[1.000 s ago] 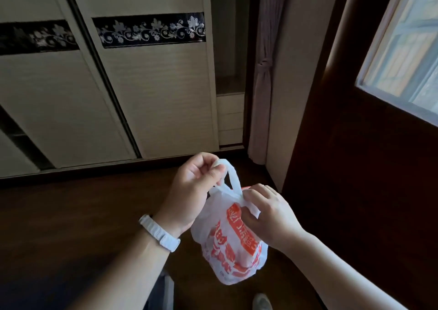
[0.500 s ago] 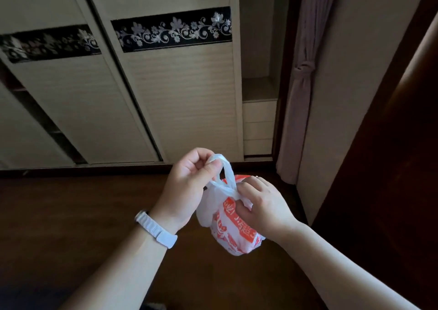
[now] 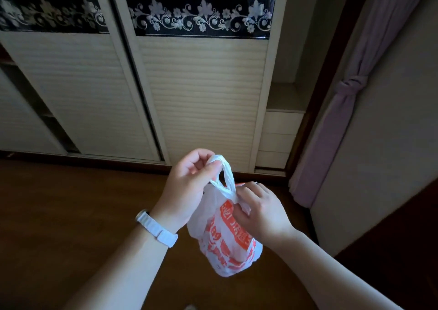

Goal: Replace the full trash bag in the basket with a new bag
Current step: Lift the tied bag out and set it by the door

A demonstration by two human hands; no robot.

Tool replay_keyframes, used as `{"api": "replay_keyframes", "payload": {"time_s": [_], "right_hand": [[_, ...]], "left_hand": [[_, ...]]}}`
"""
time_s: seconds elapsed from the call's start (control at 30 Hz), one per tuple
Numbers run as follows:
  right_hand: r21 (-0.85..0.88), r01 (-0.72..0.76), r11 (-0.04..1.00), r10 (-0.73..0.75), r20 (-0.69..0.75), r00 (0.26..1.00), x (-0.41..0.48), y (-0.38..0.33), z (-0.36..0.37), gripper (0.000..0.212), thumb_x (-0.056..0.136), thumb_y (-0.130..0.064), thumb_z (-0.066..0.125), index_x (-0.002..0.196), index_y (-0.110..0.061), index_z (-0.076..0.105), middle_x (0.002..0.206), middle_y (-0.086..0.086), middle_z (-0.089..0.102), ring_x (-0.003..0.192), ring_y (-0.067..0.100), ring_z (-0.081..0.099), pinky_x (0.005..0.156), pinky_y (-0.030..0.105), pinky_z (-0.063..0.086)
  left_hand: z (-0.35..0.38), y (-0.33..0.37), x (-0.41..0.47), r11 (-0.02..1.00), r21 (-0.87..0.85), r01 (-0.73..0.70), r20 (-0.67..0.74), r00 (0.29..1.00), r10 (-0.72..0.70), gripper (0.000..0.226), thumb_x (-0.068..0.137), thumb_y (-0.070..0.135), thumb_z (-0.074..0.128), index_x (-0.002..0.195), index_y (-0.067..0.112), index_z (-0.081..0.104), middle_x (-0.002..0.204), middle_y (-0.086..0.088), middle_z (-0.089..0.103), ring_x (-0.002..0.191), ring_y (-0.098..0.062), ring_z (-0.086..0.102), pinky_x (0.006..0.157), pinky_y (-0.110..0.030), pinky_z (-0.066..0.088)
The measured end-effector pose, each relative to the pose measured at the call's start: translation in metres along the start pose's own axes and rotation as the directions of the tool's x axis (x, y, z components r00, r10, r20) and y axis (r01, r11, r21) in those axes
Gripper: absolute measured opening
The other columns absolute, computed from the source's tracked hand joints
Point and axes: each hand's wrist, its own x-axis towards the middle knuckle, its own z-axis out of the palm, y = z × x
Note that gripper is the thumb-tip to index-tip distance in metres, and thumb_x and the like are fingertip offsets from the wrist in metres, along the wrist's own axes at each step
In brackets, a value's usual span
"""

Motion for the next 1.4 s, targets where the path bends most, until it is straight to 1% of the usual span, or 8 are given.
{"api": "replay_keyframes", "payload": {"time_s": [0.2,0.4,0.53,0.73,0.83,1.0,1.23,1.4], "right_hand": [[-0.004,0.062,0.998,-0.062,-0.022,0.998,0.110,-0.004,0.070,0.020,0.082,-0.024,0.066,0.099,-0.017,0.059,0.094,-0.002,0.062,0.082,0.018,0.059,0.069,0.034,0.053],[0.036,0.072,0.997,-0.071,-0.050,0.996,0.203,-0.014,0.129,0.019,0.081,-0.024,0.067,0.097,-0.015,0.060,0.096,-0.001,0.064,0.081,0.022,0.060,0.066,0.038,0.052],[0.082,0.112,0.990,-0.109,-0.041,0.993,0.258,-0.016,0.163,0.017,0.082,-0.025,0.065,0.096,-0.017,0.059,0.098,-0.001,0.065,0.082,0.026,0.062,0.062,0.039,0.052],[0.191,0.180,0.965,-0.184,0.002,0.983,0.332,0.001,0.220,0.017,0.083,-0.024,0.066,0.099,-0.017,0.062,0.101,0.000,0.065,0.086,0.024,0.061,0.062,0.039,0.052],[0.239,0.234,0.942,-0.246,0.021,0.969,0.379,0.018,0.253,0.020,0.085,-0.025,0.061,0.102,-0.015,0.064,0.100,0.003,0.065,0.085,0.025,0.060,0.068,0.038,0.050],[0.293,0.315,0.903,-0.342,0.046,0.939,0.466,0.040,0.294,0.021,0.086,-0.028,0.058,0.098,-0.012,0.064,0.091,0.004,0.065,0.077,0.022,0.057,0.064,0.035,0.052],[0.398,0.454,0.797,-0.495,-0.001,0.869,0.574,0.051,0.343,0.020,0.085,-0.021,0.065,0.101,-0.010,0.060,0.095,0.007,0.064,0.080,0.024,0.057,0.067,0.036,0.051],[0.495,0.471,0.730,-0.539,-0.005,0.842,0.616,0.029,0.376,0.019,0.093,-0.026,0.051,0.102,-0.012,0.060,0.098,0.003,0.062,0.084,0.019,0.054,0.071,0.029,0.045]], "left_hand": [[-0.092,-0.012,0.090,0.998,-0.056,0.009,-0.014,1.000,-0.010,0.009,0.080,0.020,0.066,0.083,0.012,0.065,0.066,-0.001,0.055,0.070,-0.015,0.052,0.073,-0.026,0.044],[-0.161,-0.012,0.162,0.998,-0.067,-0.016,-0.059,0.998,0.012,0.026,0.075,0.027,0.070,0.086,0.004,0.063,0.066,-0.005,0.054,0.071,-0.019,0.051,0.076,-0.032,0.043],[-0.197,-0.012,0.205,0.999,-0.023,-0.040,-0.106,0.994,0.038,0.029,0.071,0.031,0.069,0.083,0.006,0.062,0.064,-0.004,0.054,0.068,-0.017,0.051,0.072,-0.027,0.042],[-0.242,-0.031,0.266,0.999,0.031,-0.011,-0.216,0.976,0.017,0.017,0.072,0.029,0.070,0.077,0.014,0.064,0.064,-0.006,0.053,0.068,-0.018,0.050,0.073,-0.030,0.042],[-0.262,-0.040,0.304,0.997,0.069,0.033,-0.296,0.955,-0.012,0.012,0.078,0.018,0.069,0.077,0.008,0.062,0.065,-0.006,0.053,0.068,-0.020,0.052,0.070,-0.030,0.044],[-0.286,-0.043,0.378,0.980,0.160,0.118,-0.446,0.895,-0.035,0.006,0.088,-0.001,0.059,0.084,-0.006,0.058,0.067,-0.005,0.056,0.061,-0.011,0.053,0.057,-0.022,0.048],[-0.327,-0.036,0.447,0.964,0.246,0.099,-0.536,0.843,0.050,0.006,0.090,0.004,0.059,0.090,-0.002,0.060,0.076,-0.012,0.058,0.070,-0.021,0.056,0.066,-0.027,0.052],[-0.372,-0.033,0.458,0.954,0.282,0.098,-0.606,0.790,0.097,0.014,0.084,0.016,0.064,0.088,0.002,0.063,0.077,-0.010,0.061,0.069,-0.017,0.057,0.064,-0.024,0.051]]}}
